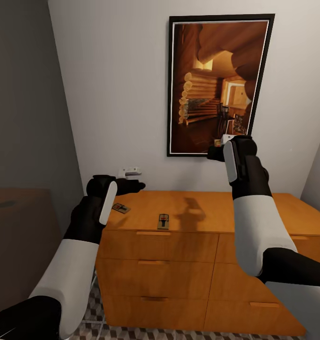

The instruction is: Take the four mousetraps from the cabinet in the bathroom and place them on the bathroom floor. Make sure all four end up on the same floor surface, and ensure that at least two of them are either under or directly next to the same bathroom sink.

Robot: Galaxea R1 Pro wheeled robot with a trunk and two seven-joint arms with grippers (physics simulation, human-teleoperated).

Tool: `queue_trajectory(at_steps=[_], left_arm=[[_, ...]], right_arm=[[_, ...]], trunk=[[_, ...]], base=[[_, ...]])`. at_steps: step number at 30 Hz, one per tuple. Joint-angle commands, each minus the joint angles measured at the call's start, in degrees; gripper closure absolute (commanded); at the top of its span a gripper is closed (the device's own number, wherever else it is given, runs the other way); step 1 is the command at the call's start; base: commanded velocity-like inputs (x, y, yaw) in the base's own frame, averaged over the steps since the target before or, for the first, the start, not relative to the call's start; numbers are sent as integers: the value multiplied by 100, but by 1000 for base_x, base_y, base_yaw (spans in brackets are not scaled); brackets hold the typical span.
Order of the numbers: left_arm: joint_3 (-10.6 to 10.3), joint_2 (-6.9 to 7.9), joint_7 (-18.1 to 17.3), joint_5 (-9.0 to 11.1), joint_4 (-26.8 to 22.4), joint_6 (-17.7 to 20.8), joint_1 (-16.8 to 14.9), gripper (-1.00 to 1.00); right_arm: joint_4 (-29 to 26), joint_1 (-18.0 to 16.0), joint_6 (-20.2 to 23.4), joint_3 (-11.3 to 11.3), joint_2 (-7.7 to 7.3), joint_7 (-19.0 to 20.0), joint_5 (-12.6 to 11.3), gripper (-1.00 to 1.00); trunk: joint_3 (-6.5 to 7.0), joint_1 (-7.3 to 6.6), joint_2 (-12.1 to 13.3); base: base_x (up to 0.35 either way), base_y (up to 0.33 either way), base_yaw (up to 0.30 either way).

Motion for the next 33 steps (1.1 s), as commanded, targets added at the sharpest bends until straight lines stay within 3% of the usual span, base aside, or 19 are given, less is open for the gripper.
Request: queue_trajectory(at_steps=[1, 15, 24, 33], left_arm=[[2, 0, 17, 37, 1, 24, -4, -100], [2, 13, 21, 35, 76, 33, -4, -100], [-11, 8, 17, 10, 139, 19, -4, -100], [-16, 15, 33, -11, 119, 48, -4, -100]], right_arm=[[-4, -5, 20, -11, 13, -1, -6, 100], [510, -30, 20, -20, -11, 5, 3, 100], [559, -30, 20, -22, -34, -3, 31, 100], [562, -24, 20, -22, -31, -10, 31, 100]], trunk=[[-7, 0, -4], [-7, 0, -4], [-7, 0, -4], [-7, 0, -4]], base=[[0, 0, 0], [0, 0, 0], [-2, 0, 0], [-249, 0, 0]])
